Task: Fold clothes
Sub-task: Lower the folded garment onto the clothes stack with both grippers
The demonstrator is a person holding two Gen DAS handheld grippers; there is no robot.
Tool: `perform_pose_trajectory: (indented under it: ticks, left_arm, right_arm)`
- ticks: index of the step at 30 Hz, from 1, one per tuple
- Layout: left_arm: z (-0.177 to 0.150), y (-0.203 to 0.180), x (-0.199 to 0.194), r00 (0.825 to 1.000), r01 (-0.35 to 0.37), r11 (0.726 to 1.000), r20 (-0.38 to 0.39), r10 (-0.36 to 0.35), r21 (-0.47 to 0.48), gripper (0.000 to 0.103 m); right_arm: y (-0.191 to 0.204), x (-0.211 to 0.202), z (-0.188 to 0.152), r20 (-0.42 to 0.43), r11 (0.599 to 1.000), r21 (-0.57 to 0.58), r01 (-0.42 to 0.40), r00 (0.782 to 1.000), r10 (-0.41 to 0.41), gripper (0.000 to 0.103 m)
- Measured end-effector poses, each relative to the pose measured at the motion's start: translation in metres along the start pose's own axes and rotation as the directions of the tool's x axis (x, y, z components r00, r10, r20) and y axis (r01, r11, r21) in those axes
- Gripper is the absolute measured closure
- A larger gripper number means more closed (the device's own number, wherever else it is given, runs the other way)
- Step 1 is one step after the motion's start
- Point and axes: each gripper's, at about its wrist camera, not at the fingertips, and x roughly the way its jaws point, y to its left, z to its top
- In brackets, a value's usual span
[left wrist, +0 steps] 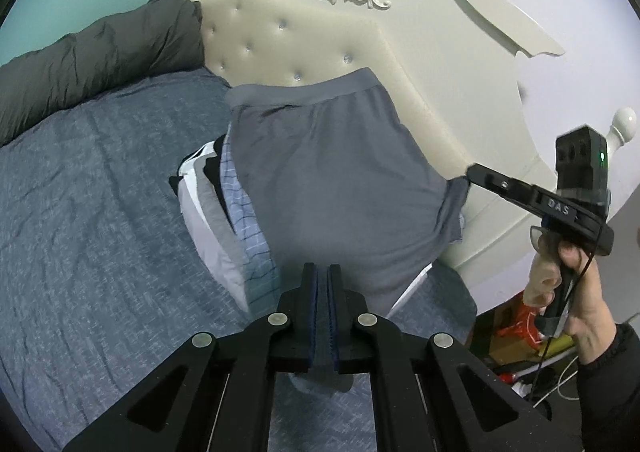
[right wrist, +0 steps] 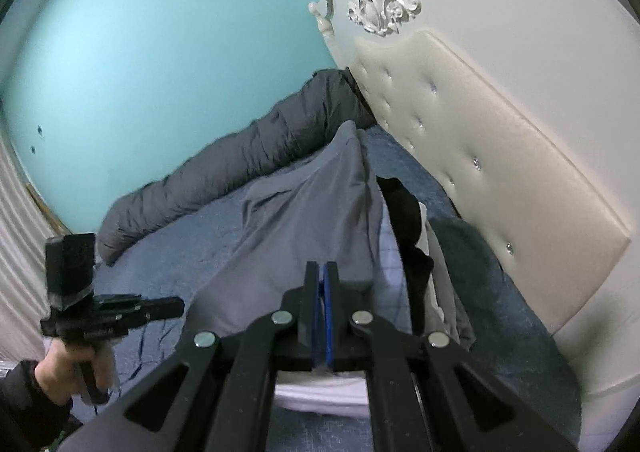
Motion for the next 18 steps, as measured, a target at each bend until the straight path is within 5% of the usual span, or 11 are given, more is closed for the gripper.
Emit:
perform_pose_trajectory:
  ticks: [12,15,18]
  left_arm:
    - [-0.001,-0.004,0.002,1.0,0.007,1.0,0.009,-0.007,0.002,0.098]
    - [-0.002,-0.003,0.002,1.0,-0.002,1.0,0.005,0.002,0.003,0.097]
    - [-0.003,-0.001,0.002,1.0,-0.008,1.0,0.005,0.008,-0.011,0.097]
  right_arm:
    - [-0.038,-0.02,-0.039,-0.033,0.997,0.048,0.061,0.998,-0.06,0.101]
    - [-0.038,-0.026,-0.042,0.009,0.998,0.052,0.025,1.0,-0.026,0.101]
    - [-0.026,-0.03,-0.039,0.052,1.0,0.002,-0.017,0.999,0.017,0.081]
